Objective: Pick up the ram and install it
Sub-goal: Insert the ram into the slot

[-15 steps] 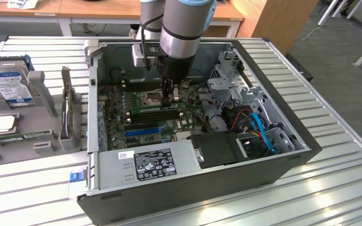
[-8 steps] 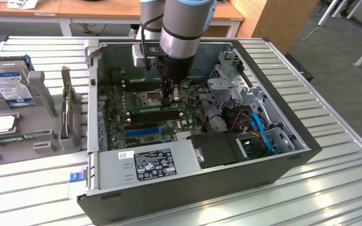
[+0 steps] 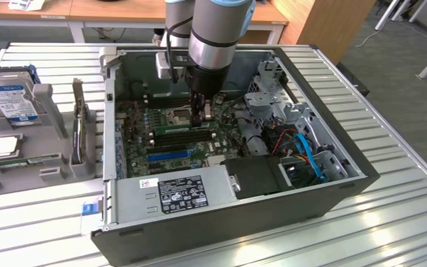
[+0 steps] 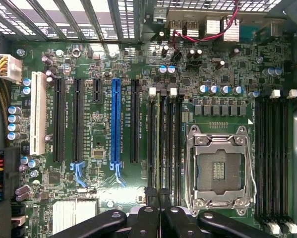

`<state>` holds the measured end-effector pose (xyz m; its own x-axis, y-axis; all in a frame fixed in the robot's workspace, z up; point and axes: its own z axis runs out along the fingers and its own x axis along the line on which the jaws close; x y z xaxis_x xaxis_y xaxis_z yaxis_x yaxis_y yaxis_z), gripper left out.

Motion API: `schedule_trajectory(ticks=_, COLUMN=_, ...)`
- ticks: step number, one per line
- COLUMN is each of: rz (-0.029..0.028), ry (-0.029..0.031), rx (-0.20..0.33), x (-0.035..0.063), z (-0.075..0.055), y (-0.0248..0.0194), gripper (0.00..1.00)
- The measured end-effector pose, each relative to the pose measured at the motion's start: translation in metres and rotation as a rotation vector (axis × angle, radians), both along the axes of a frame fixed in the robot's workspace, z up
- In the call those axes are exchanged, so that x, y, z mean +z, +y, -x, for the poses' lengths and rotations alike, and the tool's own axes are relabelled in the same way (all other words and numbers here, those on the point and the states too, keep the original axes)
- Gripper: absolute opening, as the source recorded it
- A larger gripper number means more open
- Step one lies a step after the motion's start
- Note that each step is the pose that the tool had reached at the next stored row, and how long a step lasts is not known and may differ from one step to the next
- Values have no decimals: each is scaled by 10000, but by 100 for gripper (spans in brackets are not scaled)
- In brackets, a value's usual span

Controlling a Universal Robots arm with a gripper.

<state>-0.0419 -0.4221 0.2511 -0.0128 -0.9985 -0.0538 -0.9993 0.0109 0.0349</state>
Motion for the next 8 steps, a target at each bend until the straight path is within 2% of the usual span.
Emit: schedule_trajectory(ticks=8, rz=1, ry=0, rx=-1, x=0, z=0, y=-14, gripper=11)
